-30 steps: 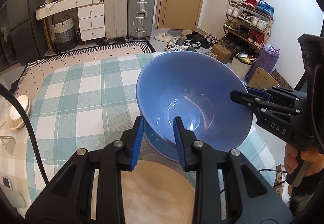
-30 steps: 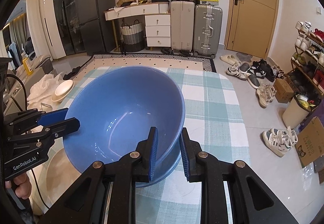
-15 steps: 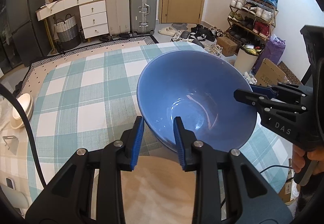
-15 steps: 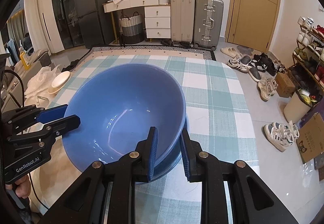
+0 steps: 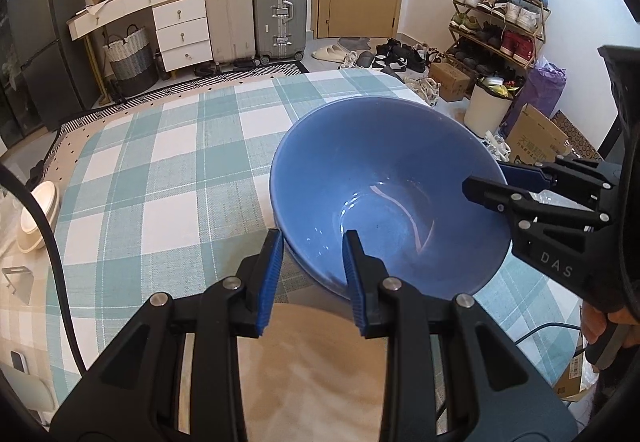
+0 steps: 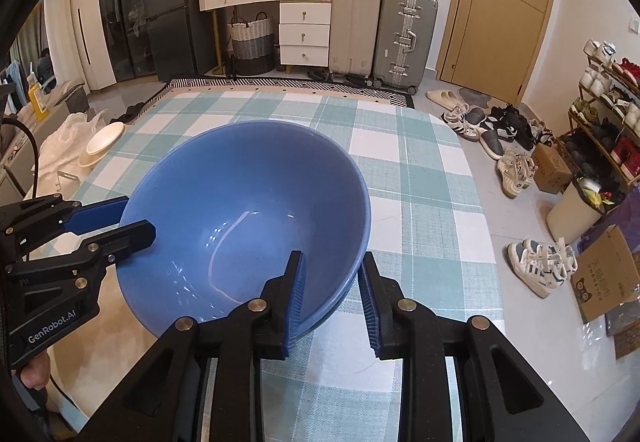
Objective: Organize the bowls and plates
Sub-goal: 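Lift the blue bowl with both grippers and carry it over the nested bowls, then lower the blue bowl into the nested bowls and open both grippers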
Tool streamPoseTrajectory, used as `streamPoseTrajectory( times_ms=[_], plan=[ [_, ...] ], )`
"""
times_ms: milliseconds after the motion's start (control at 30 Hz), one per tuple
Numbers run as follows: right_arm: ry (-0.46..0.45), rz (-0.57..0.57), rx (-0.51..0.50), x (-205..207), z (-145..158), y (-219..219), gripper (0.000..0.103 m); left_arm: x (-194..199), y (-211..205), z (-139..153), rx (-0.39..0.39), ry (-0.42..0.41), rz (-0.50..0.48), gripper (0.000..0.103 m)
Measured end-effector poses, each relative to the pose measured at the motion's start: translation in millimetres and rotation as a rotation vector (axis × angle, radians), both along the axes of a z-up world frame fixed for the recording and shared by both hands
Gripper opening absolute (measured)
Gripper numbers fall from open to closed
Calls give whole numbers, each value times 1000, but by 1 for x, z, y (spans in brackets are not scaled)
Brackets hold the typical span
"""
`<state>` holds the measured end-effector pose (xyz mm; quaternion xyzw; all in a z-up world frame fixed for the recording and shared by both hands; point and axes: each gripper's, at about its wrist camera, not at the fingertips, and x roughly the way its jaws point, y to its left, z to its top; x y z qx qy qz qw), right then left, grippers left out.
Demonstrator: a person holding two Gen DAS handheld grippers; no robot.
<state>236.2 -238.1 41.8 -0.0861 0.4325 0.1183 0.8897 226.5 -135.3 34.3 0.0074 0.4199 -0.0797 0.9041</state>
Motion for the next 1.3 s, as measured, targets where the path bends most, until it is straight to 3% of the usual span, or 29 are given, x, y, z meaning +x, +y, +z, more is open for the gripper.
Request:
streamPoseTrajectory(
  times_ms=[400, 500, 600, 700, 767, 867, 967, 1000, 1067, 1300],
  plan=[
    [20, 15, -17, 6, -13, 1, 33, 16, 2, -24, -16, 24, 7, 27],
    [19, 18, -13, 6, -12, -2, 38, 17, 3, -25, -21, 23, 10, 28],
    [12, 7, 14, 8, -9, -9, 50, 17, 5, -24, -36, 27, 7, 31],
    [7, 6, 39, 7, -5, -13, 62, 17, 6, -22, -57, 33, 2, 42],
    [-8, 0, 42, 7, -1, -17, 78, 14, 9, -15, -65, 16, 12, 67],
    [-22, 2, 42, 7, 6, -19, 85, 13, 17, -2, -79, -37, 29, 76],
    [-26, -16, 62, 8, 11, -23, 100, 17, 27, 6, -110, -40, 42, 83],
    [-28, -21, 72, 9, 12, -25, 101, 20, 31, 7, -126, -35, 44, 84],
    [-22, -25, 99, 12, 12, -28, 101, 24, 37, 7, -163, -27, 42, 101],
    [18, -45, 204, 22, -2, -38, 102, 34, 49, -2, -206, 1, 65, 101]
  ],
)
